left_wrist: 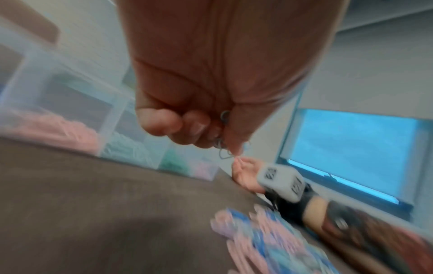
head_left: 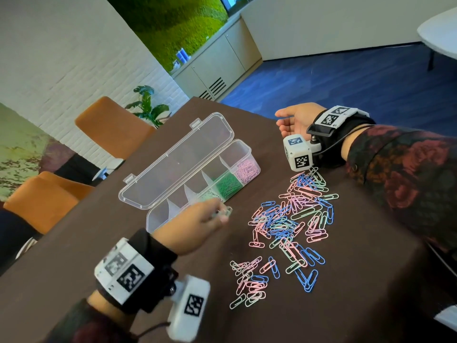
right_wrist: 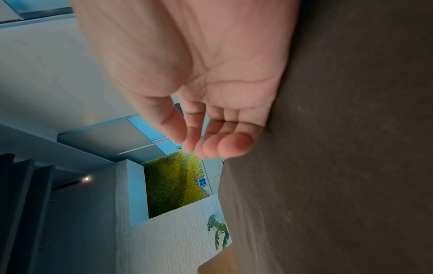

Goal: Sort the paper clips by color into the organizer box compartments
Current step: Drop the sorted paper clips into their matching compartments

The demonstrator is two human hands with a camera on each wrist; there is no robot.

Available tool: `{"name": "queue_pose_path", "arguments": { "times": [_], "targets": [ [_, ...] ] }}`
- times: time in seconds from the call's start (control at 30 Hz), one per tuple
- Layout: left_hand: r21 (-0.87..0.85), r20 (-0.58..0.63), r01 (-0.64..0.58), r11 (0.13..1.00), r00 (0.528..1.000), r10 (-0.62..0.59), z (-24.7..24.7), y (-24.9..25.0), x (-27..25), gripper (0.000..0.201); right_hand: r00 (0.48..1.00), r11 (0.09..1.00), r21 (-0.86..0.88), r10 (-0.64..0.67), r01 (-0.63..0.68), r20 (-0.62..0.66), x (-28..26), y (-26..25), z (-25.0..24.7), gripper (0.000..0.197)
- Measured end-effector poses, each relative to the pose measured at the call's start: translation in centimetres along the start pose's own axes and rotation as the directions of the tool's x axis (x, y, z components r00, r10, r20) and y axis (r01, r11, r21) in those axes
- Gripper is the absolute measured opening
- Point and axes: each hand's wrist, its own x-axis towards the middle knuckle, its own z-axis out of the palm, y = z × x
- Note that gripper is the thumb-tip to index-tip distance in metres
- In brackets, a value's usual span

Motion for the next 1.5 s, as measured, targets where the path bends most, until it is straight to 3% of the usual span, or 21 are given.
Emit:
{"name": "queue_pose_path", "arguments": {
  "times": [0.1,0.23,0.47,0.63,0.73,0.87,0.93,1.1,1.2,1.37,1.5],
  "targets": [
    [-0.051,-0.123,0.183,0.982,0.974,-0.188,-2.5,-1.4,0.3,0.014,1.0,1.0,-0.002,0.003,-0.003,0.004,0.1,0.0,0.0,0.018],
    [-0.143,-0.224,0.4,0.905,0.878,-0.423,-4.7,-4.0,2.3,0.025,1.0,1.0,0.007,0.01,-0.01,0.001,0.0,0.0,0.0,0.017],
    [-0.431,-0.265,0.356,0.829,0.828,-0.494,-5.4,-5.1,3.9,0.027,1.0,1.0,0.01,0.011,-0.011,0.001,0.1,0.0,0.1,0.017],
    [-0.417,-0.338,0.285,0.863,0.833,-0.439,-5.4,-4.3,3.2,0.02,1.0,1.0,0.001,-0.002,0.002,-0.004,0.2,-0.1,0.1,0.016],
    [-0.315,-0.35,0.242,0.918,0.869,-0.349,-4.8,-3.2,2.4,0.013,1.0,1.0,-0.003,-0.001,0.001,0.001,0.1,-0.1,0.1,0.017],
    [-0.096,-0.188,0.113,0.989,0.974,-0.13,-2.9,-1.0,1.1,0.006,1.0,1.0,0.002,-0.006,0.006,0.0,0.0,0.0,0.1,0.018],
    [0.001,-0.073,0.013,1.0,0.997,-0.013,-1.4,0.1,0.9,0.014,1.0,1.0,0.001,-0.005,0.005,0.0,-0.1,0.0,0.1,0.018],
    [0.083,0.099,-0.11,0.991,0.99,0.102,2.6,1.5,1.4,0.017,1.0,1.0,0.018,-0.012,0.012,-0.002,-0.2,0.1,0.2,0.016],
    [0.051,0.098,-0.1,0.994,0.991,0.095,3.7,1.8,1.7,0.024,1.0,1.0,0.016,-0.008,0.008,-0.003,-0.2,0.0,0.1,0.016],
    [0.088,0.128,-0.127,0.988,0.985,0.116,3.7,2.3,1.7,0.016,1.0,1.0,0.015,0.0,0.0,0.008,-0.4,0.1,0.1,0.018],
    [0.098,0.067,-0.144,0.985,0.988,0.138,3.6,2.1,1.4,0.02,1.0,1.0,0.014,-0.001,0.001,-0.002,-0.5,0.0,0.1,0.018]
  ]
}}
